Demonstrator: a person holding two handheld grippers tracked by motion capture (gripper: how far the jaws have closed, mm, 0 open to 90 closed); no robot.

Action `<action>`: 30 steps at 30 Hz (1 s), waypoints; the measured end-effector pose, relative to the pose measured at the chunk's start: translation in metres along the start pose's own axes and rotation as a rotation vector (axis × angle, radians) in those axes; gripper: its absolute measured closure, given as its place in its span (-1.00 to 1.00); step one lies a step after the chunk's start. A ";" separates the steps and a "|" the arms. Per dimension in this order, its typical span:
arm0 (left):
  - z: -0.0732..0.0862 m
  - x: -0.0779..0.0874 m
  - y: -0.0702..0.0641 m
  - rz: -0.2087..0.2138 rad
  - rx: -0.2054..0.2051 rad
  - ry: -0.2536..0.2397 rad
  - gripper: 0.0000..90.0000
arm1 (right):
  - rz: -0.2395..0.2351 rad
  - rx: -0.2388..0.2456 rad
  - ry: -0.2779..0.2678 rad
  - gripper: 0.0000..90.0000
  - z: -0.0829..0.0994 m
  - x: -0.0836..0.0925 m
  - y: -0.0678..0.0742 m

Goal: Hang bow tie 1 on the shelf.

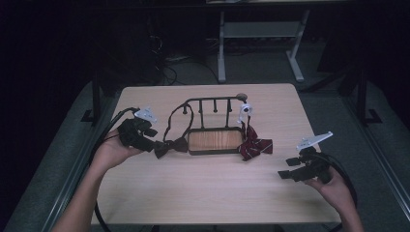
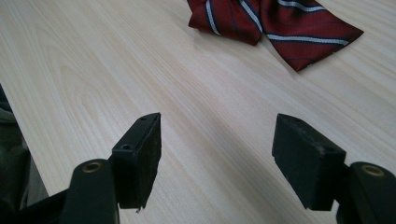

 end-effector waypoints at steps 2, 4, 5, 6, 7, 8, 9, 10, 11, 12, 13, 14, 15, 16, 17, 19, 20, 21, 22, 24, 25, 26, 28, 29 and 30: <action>0.001 -0.001 -0.001 0.002 -0.001 -0.001 0.03 | 0.001 0.001 0.000 -0.27 0.000 0.000 0.000; 0.002 -0.002 -0.003 0.001 -0.005 -0.001 0.01 | -0.002 -0.001 -0.005 -0.27 0.000 0.001 -0.001; 0.004 -0.004 -0.005 0.002 -0.006 -0.005 0.01 | -0.003 -0.001 -0.005 -0.27 0.001 0.001 -0.001; 0.005 -0.005 -0.006 0.001 -0.008 -0.005 0.01 | -0.001 0.000 -0.001 -0.27 0.001 0.001 -0.001; 0.006 -0.005 -0.007 0.000 -0.008 -0.005 0.00 | -0.002 -0.004 0.001 -0.27 0.001 0.000 -0.001; 0.007 -0.007 -0.007 0.000 -0.009 -0.010 0.00 | -0.003 -0.005 0.001 -0.27 0.001 0.000 -0.001; 0.008 -0.008 -0.008 0.002 -0.008 -0.009 -0.01 | -0.004 -0.007 0.001 -0.28 0.001 0.000 -0.001; 0.009 -0.009 -0.009 0.003 -0.006 -0.009 -0.01 | -0.003 -0.006 0.002 -0.28 0.001 -0.001 -0.001; 0.011 -0.011 -0.010 0.002 -0.008 -0.010 -0.01 | -0.002 -0.004 0.002 -0.28 0.001 -0.001 -0.001; 0.012 -0.013 -0.011 0.004 -0.010 -0.011 -0.02 | -0.004 -0.007 0.006 -0.28 0.001 -0.002 -0.001; 0.013 -0.015 -0.011 0.008 -0.005 -0.014 -0.02 | -0.004 -0.006 0.008 -0.28 0.001 -0.002 -0.001; 0.015 -0.016 -0.012 0.006 -0.004 -0.012 -0.03 | -0.003 -0.007 0.011 -0.28 0.001 -0.003 -0.001; 0.016 -0.018 -0.013 0.008 -0.004 -0.013 -0.03 | -0.003 -0.009 0.011 -0.29 0.001 -0.003 -0.002; 0.017 -0.019 -0.013 0.007 -0.007 -0.011 -0.03 | -0.004 -0.009 0.009 -0.29 0.001 -0.003 -0.002; 0.018 -0.021 -0.015 0.009 -0.002 -0.014 -0.04 | -0.004 -0.009 0.008 -0.29 0.001 -0.003 -0.002; 0.019 -0.023 -0.017 0.008 -0.007 -0.014 -0.06 | -0.003 -0.008 0.011 -0.29 0.001 -0.003 -0.001; 0.019 -0.024 -0.017 0.006 -0.012 -0.015 -0.06 | -0.002 -0.007 0.013 -0.29 0.001 -0.004 -0.001; 0.020 -0.025 -0.018 0.006 -0.013 -0.014 -0.07 | -0.002 -0.006 0.015 -0.29 0.001 -0.004 -0.001; 0.020 -0.025 -0.018 0.004 -0.016 -0.015 -0.07 | -0.001 -0.003 0.018 -0.29 0.001 -0.005 -0.001; 0.022 -0.026 -0.019 0.005 -0.012 -0.025 -0.07 | 0.000 -0.001 0.016 -0.29 0.001 -0.005 -0.001; 0.022 -0.026 -0.019 0.003 -0.017 -0.022 -0.08 | 0.000 -0.003 0.016 -0.29 0.001 -0.006 0.000; 0.023 -0.026 -0.020 0.005 -0.015 -0.025 -0.08 | -0.002 -0.005 0.018 -0.29 0.001 -0.006 0.000; 0.025 -0.028 -0.022 0.009 -0.015 -0.031 -0.10 | -0.004 -0.004 0.019 -0.29 0.000 -0.007 -0.001; 0.026 -0.028 -0.023 0.010 -0.018 -0.029 -0.10 | -0.004 -0.001 0.021 -0.29 0.000 -0.008 -0.001; 0.026 -0.028 -0.023 0.010 -0.018 -0.029 -0.11 | -0.004 -0.001 0.021 -0.29 0.000 -0.008 -0.001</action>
Point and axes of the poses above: each handheld gripper's, and its own axes: x roughly backward along the jaws, z roughly out of its underside, y roughly to its left, the point moved 1 cm from there along -x, roughly forward along the jaws, and after that the axes turned 13 degrees about y, right-handed, at the moved point
